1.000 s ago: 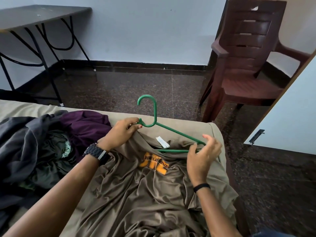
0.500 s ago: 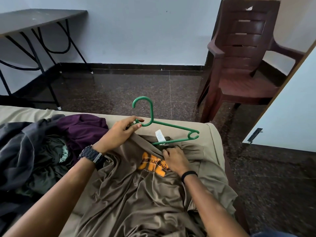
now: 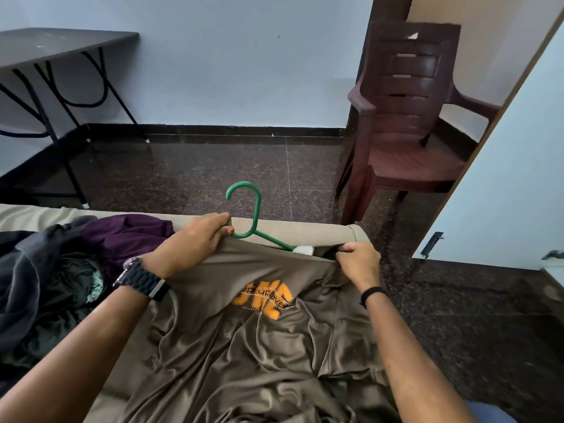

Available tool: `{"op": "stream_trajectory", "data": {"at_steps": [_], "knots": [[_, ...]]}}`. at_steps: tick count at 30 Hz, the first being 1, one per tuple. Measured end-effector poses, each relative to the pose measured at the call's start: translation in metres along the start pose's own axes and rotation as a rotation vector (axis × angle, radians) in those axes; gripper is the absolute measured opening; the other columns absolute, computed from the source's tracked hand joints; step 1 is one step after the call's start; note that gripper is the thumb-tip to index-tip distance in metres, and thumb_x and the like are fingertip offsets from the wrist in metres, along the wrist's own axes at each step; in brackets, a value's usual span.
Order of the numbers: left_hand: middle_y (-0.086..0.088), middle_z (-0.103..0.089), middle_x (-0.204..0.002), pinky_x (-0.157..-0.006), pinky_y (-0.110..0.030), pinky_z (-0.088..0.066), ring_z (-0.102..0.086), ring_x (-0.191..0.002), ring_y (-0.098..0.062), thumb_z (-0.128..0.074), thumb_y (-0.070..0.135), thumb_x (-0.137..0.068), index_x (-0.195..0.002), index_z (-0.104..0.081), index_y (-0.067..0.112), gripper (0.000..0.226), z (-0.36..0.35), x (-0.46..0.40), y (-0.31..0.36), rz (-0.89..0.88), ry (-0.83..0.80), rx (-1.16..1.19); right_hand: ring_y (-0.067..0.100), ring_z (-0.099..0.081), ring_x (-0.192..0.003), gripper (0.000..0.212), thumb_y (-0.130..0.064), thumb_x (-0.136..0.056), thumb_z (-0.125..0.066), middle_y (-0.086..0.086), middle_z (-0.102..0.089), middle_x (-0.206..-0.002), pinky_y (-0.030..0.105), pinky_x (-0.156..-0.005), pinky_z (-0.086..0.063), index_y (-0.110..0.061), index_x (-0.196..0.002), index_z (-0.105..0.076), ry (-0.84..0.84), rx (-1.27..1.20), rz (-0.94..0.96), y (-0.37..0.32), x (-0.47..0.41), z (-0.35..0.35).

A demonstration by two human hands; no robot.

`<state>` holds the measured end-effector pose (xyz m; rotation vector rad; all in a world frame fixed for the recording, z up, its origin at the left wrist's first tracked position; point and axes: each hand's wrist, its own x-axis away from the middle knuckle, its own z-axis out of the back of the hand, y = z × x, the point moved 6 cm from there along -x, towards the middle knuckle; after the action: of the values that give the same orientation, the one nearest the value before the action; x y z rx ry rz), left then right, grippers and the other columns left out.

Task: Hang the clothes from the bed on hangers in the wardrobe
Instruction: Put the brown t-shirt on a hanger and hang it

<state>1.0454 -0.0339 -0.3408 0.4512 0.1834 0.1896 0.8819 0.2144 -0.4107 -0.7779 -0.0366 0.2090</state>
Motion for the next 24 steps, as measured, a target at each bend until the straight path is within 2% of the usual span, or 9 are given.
{"op": "stream_trajectory", "data": {"at_steps": [4,7,10,12,14,16,18,24], "knots": [[-0.005,-0.057,-0.083,-0.071,-0.028,-0.032,-0.053,-0.081,-0.025,-0.048,0.013,-0.099,-0.087,-0.055,0.005,0.015,0.008,0.004,0.010,0.000,0.089,-0.052,0.020,-0.063,-0.091,0.023,-0.001,-0.080,-0.061,0.010,-0.072,-0.101,0.013,-0.079,-0.037,-0.004,-0.097,-0.075,-0.040,-0.058,0.169,-0.015,0.001,0.014],[-0.006,-0.058,-0.078,-0.068,-0.031,-0.033,-0.054,-0.076,-0.026,-0.051,0.015,-0.097,-0.082,-0.055,0.005,0.019,0.012,0.006,0.025,-0.010,0.186,-0.053,0.020,-0.061,-0.096,0.029,0.002,-0.080,-0.057,0.007,-0.067,-0.104,0.015,-0.086,-0.037,-0.007,-0.102,-0.073,-0.033,-0.049,0.324,-0.036,0.008,0.022],[-0.008,-0.057,-0.074,-0.066,-0.034,-0.032,-0.054,-0.074,-0.030,-0.051,0.018,-0.098,-0.080,-0.052,0.003,0.022,0.013,0.003,0.042,0.013,0.247,-0.021,0.015,-0.062,-0.091,0.029,0.000,-0.082,-0.056,0.002,-0.070,-0.097,0.017,-0.084,-0.042,-0.012,-0.103,-0.072,-0.029,-0.102,0.403,-0.056,0.016,0.028],[-0.009,-0.059,-0.075,-0.070,-0.041,-0.039,-0.055,-0.077,-0.033,-0.050,0.020,-0.098,-0.081,-0.051,0.005,0.023,0.018,0.001,0.051,0.025,0.285,-0.020,0.008,-0.061,-0.079,0.027,-0.002,-0.082,-0.058,-0.002,-0.068,-0.085,0.011,-0.071,-0.043,-0.017,-0.102,-0.069,-0.042,-0.187,0.357,-0.060,0.016,0.034],[-0.007,-0.058,-0.074,-0.071,-0.045,-0.043,-0.056,-0.077,-0.033,-0.050,0.023,-0.098,-0.081,-0.049,0.008,0.023,0.026,0.000,0.058,0.028,0.314,-0.021,0.000,-0.058,-0.068,0.024,-0.002,-0.084,-0.057,-0.003,-0.064,-0.077,0.008,-0.060,-0.040,-0.015,-0.102,-0.066,-0.050,-0.375,0.214,-0.055,0.013,0.042],[-0.005,-0.060,-0.077,-0.071,-0.046,-0.045,-0.056,-0.077,-0.030,-0.048,0.025,-0.098,-0.081,-0.048,0.010,0.023,0.031,0.001,0.066,0.012,0.296,-0.028,0.005,-0.056,-0.068,0.030,0.005,-0.085,-0.047,0.002,-0.063,-0.080,0.015,-0.061,-0.042,-0.005,-0.106,-0.066,-0.099,-0.672,0.018,-0.046,0.010,0.047],[-0.002,-0.061,-0.079,-0.071,-0.045,-0.046,-0.057,-0.078,-0.027,-0.048,0.026,-0.098,-0.081,-0.047,0.014,0.021,0.031,0.000,0.077,-0.015,0.258,-0.041,0.012,-0.052,-0.069,0.037,0.009,-0.084,-0.039,0.007,-0.058,-0.081,0.022,-0.060,-0.041,0.000,-0.109,-0.064,-0.166,-0.835,-0.080,-0.044,0.011,0.051],[0.000,-0.059,-0.078,-0.071,-0.044,-0.047,-0.057,-0.078,-0.026,-0.045,0.030,-0.099,-0.079,-0.044,0.022,0.022,0.039,-0.005,0.096,-0.013,0.262,-0.053,0.014,-0.045,-0.068,0.037,0.008,-0.083,-0.039,0.005,-0.053,-0.074,0.025,-0.061,-0.036,-0.011,-0.089,-0.070,-0.187,-0.767,0.060,-0.063,0.020,0.072]]}}
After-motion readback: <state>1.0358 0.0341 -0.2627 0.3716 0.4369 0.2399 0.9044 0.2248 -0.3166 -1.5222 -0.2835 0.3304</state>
